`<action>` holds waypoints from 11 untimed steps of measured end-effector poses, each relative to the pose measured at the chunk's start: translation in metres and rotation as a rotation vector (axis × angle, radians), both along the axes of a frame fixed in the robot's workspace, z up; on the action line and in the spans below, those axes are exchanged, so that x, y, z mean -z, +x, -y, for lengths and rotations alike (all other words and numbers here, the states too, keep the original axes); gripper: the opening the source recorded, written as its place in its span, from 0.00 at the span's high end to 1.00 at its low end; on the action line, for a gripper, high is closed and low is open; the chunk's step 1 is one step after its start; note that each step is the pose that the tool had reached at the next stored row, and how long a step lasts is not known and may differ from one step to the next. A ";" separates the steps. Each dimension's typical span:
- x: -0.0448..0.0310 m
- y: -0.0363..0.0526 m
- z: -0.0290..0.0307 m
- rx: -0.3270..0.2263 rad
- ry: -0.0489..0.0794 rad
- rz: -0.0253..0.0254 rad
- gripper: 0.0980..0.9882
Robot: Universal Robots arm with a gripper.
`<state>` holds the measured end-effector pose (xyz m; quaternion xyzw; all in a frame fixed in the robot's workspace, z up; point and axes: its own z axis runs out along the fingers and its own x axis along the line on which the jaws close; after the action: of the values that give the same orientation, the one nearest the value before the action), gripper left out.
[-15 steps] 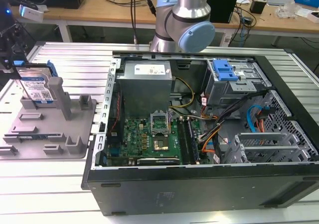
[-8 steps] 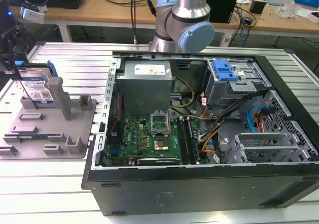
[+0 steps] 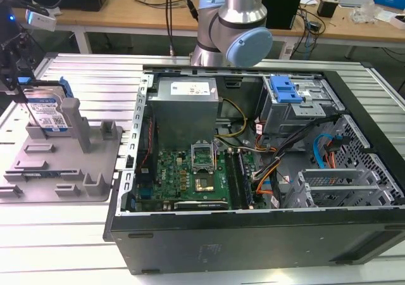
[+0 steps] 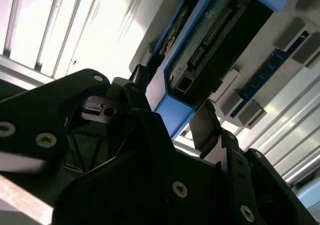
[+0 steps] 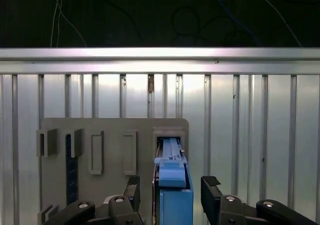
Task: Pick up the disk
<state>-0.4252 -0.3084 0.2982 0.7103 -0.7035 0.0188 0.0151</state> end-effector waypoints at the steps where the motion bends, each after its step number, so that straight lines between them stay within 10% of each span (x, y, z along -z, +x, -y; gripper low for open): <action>1: 0.0001 0.0000 0.0002 0.000 0.000 0.0000 0.43; 5: 0.0001 0.0000 0.0004 0.000 0.000 -0.0002 0.67; 11: 0.0003 0.0000 0.0005 0.000 0.000 -0.0001 0.67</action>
<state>-0.4252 -0.3090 0.2979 0.7103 -0.7035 0.0188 0.0151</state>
